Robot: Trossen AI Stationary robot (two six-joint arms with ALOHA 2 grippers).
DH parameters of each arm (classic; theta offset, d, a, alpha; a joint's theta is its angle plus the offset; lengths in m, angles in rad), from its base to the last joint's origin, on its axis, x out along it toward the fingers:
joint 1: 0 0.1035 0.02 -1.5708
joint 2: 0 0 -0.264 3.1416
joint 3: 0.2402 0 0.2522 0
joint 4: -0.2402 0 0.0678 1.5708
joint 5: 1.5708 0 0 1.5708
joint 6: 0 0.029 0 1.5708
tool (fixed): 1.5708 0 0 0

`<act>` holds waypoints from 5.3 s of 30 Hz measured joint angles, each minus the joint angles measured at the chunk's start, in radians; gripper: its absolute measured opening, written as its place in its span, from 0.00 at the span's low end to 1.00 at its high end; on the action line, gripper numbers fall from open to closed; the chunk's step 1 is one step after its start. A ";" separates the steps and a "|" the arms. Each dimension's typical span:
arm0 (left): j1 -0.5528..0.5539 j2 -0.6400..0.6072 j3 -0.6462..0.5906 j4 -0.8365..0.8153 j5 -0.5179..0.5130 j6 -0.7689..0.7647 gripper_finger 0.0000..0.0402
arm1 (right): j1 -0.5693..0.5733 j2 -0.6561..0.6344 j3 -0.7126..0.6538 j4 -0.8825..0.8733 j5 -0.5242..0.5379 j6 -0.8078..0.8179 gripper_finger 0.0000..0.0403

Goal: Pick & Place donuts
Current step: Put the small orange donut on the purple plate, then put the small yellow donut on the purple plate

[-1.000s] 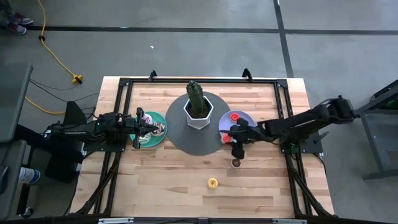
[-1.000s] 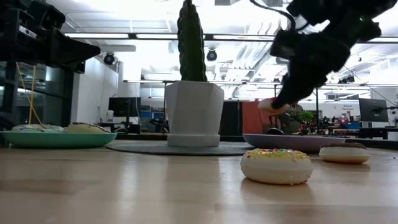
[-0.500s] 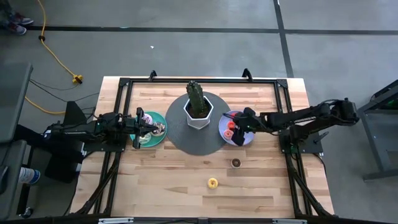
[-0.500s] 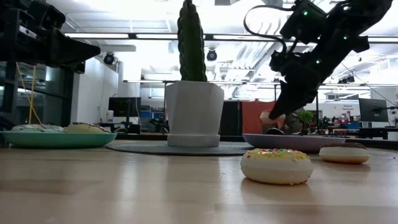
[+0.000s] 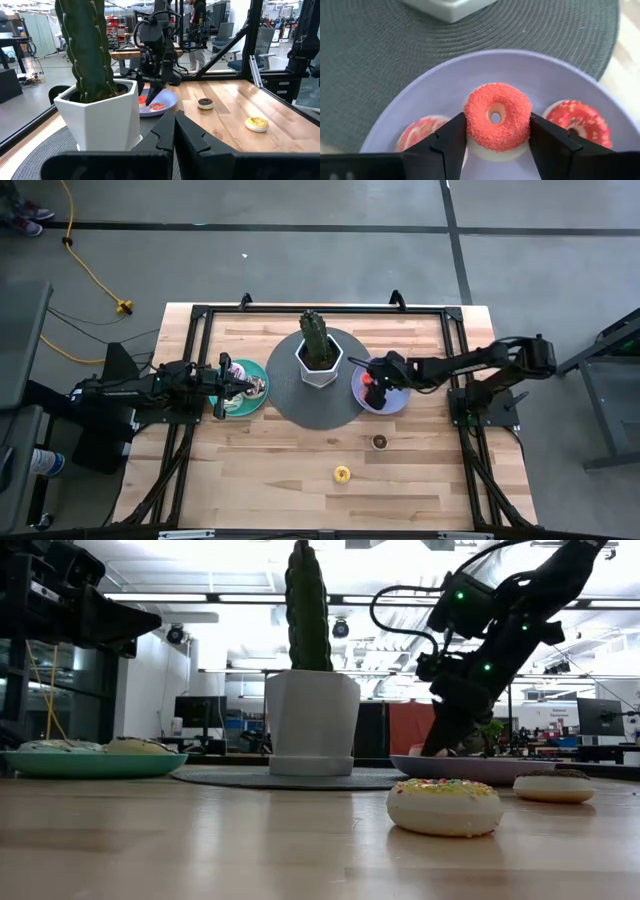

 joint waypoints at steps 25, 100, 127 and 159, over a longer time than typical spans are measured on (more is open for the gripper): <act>0.000 0.000 0.000 0.000 0.000 0.000 0.00 | 0.003 0.012 0.009 0.058 0.066 0.007 0.68; 0.000 0.000 0.000 0.000 0.000 0.000 0.00 | 0.702 0.306 0.300 0.127 0.038 -0.052 0.70; 0.000 0.000 0.000 0.000 0.000 0.000 0.00 | 0.725 0.360 0.332 0.136 0.011 -0.018 0.70; 0.000 0.000 0.000 0.000 0.000 0.000 0.00 | 0.722 0.525 0.379 0.284 0.020 0.007 0.70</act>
